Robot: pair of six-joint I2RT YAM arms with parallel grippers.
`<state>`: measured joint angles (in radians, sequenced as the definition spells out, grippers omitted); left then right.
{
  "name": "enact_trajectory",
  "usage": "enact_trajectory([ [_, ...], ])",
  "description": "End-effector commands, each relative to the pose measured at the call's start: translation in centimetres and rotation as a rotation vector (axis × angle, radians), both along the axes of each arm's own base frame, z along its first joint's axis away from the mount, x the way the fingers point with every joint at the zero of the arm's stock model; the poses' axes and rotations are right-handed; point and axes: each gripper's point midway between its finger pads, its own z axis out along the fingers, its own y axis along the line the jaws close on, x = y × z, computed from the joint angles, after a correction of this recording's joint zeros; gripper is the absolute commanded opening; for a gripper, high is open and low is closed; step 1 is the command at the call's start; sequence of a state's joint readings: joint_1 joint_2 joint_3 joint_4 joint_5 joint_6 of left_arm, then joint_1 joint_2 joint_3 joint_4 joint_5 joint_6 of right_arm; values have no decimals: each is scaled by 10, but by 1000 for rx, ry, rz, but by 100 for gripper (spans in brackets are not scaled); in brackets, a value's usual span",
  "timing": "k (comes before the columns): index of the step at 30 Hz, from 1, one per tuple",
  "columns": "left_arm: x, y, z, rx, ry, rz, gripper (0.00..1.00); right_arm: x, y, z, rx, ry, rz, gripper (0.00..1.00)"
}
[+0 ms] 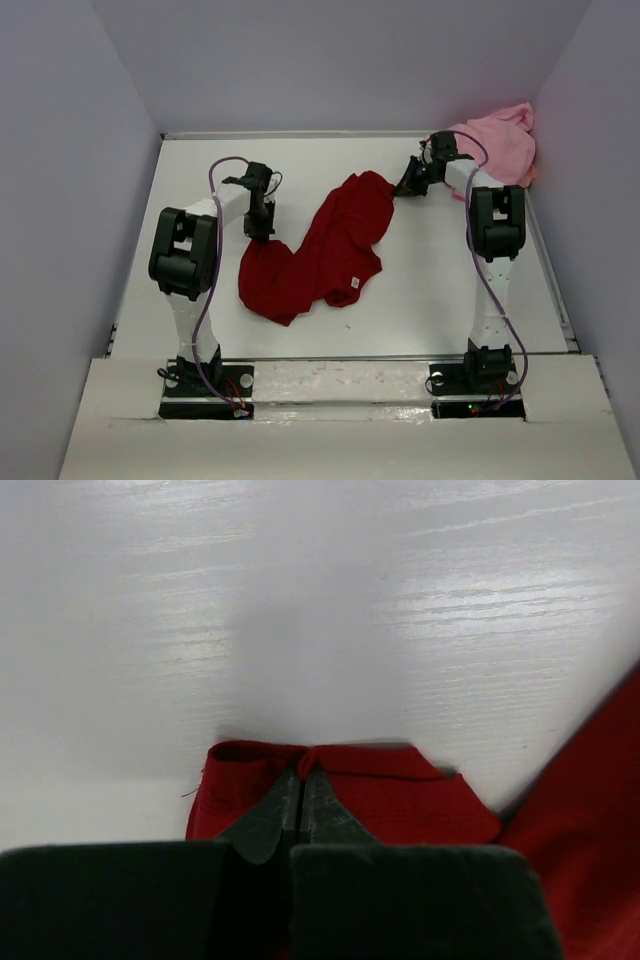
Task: Fold and stack the t-shirts
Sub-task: Flatten out the tshirt
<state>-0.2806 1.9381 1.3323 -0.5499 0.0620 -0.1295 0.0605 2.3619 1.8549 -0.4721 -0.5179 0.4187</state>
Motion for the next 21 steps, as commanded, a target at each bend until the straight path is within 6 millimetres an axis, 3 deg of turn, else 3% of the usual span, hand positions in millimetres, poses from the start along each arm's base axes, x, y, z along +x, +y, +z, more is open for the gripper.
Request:
enact_trajectory([
  [1,-9,5,-14,25,67,7,0,2,-5,42,-46,-53,-11,0],
  [5,9,23,0,37,12,70,0,7,-17,84,-57,-106,-32,0],
  [6,13,27,3,39,2,89,0,8,-30,102,-58,-128,-56,0],
  [7,20,31,9,40,-15,104,0,6,-31,110,-62,-137,-59,0],
  [10,39,60,22,72,-66,193,0,-1,-58,132,-71,-147,-103,0],
  [14,60,90,38,48,-118,294,0,-16,-79,140,-98,-135,-130,0],
  [21,75,129,49,59,-158,387,0,-40,-95,125,-122,-80,-145,0],
])
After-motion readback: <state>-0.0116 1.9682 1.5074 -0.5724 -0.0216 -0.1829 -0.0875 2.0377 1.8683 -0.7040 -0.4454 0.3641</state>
